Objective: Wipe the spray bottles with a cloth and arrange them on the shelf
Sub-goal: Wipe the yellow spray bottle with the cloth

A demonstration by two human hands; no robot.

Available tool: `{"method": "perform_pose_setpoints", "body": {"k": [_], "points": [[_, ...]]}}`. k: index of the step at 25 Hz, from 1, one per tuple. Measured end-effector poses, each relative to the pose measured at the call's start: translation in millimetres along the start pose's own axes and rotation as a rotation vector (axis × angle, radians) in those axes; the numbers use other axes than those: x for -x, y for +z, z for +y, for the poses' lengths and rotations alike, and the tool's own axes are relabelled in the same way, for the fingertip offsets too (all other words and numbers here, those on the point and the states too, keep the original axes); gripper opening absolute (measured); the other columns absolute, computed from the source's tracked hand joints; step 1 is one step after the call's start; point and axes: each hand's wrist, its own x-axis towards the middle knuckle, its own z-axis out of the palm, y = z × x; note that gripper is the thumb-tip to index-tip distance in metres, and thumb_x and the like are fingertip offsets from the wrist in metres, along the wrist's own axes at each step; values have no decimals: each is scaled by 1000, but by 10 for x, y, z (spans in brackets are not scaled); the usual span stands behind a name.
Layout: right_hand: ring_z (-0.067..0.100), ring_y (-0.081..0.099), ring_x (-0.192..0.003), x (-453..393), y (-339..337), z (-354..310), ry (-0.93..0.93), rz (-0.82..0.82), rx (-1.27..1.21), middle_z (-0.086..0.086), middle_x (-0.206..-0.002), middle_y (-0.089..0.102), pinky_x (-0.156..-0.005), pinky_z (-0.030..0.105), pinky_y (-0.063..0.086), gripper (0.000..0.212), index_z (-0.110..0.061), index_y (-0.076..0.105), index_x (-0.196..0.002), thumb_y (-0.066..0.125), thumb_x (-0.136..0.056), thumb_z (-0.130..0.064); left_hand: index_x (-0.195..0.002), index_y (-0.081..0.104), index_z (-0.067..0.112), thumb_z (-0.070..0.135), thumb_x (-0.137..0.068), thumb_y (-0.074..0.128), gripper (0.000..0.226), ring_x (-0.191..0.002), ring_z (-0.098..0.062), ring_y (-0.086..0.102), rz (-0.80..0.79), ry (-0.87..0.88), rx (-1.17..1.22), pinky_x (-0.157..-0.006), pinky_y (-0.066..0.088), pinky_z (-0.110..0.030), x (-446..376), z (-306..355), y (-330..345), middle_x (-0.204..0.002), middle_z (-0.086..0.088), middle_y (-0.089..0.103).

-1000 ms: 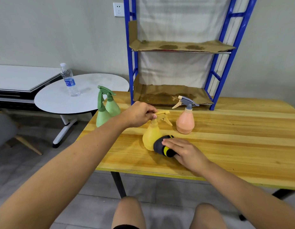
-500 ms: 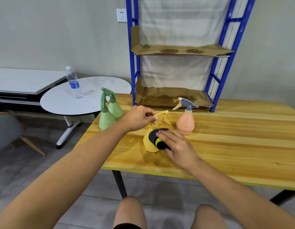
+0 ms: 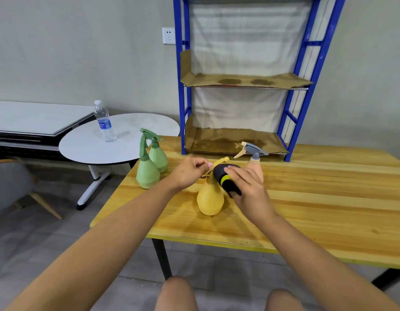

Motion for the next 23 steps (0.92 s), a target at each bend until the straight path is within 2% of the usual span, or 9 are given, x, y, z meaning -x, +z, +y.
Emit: {"method": "perform_pose_setpoints", "body": {"k": [3,7,11,15,17,19,21,23], "points": [[27,57,-118,71,34,-40,-136,-130,-13,6,-133,62,-102,42,49,73,-9,60,-135,84,-68,2,-82,68,23,33,-102,56,25,-72,-8,49,-23,7,23,-73,43,-29,9,-11,5,-73,8,57],[24,56,-118,23,-29,59,57,21,-47,6,-130,63,-106,37,46,72,-8,60,-134,81,-67,9,-84,66,22,34,-103,53,25,-74,-9,49,-27,-3,22,-75,43,-31,2,-74,14,-75,8,57],[26,57,-121,97,74,-21,-114,-136,-55,5,-136,60,-103,41,48,73,-9,58,-136,83,-68,4,-92,68,18,35,-102,53,26,-79,-12,52,-47,18,49,-78,45,-35,-33,-135,23,-82,1,61],[21,55,-121,155,41,89,187,-1,-83,5,-131,63,-106,38,47,71,-9,59,-135,80,-70,8,-88,68,26,39,-102,53,24,-87,-16,58,-44,-12,49,-92,51,-46,-29,-141,16,-90,-3,67],[21,56,-120,221,5,148,303,-19,-62,5,-129,65,-104,40,49,68,-10,60,-134,79,-71,7,-88,68,27,39,-101,53,24,-89,-17,58,-49,-14,38,-94,50,-49,-36,-146,15,-91,-3,67],[22,56,-120,318,-21,177,340,-111,-25,4,-129,65,-103,43,49,67,-12,61,-134,79,-72,6,-89,71,27,39,-101,54,24,-93,-24,63,-67,-23,74,-97,50,-51,-35,-134,32,-94,-5,69],[20,55,-123,394,-50,178,353,-178,-21,2,-131,64,-108,40,46,65,-13,60,-135,78,-75,4,-99,75,26,43,-101,52,29,-107,-26,66,-41,-85,192,-103,51,-47,18,-129,67,-105,-5,72],[19,53,-125,431,-83,159,372,-202,-43,1,-133,63,-111,35,42,66,-13,60,-136,78,-75,5,-122,69,27,49,-103,41,41,-121,-20,61,28,-164,370,-109,46,-42,140,-212,119,-125,-1,68]]}}
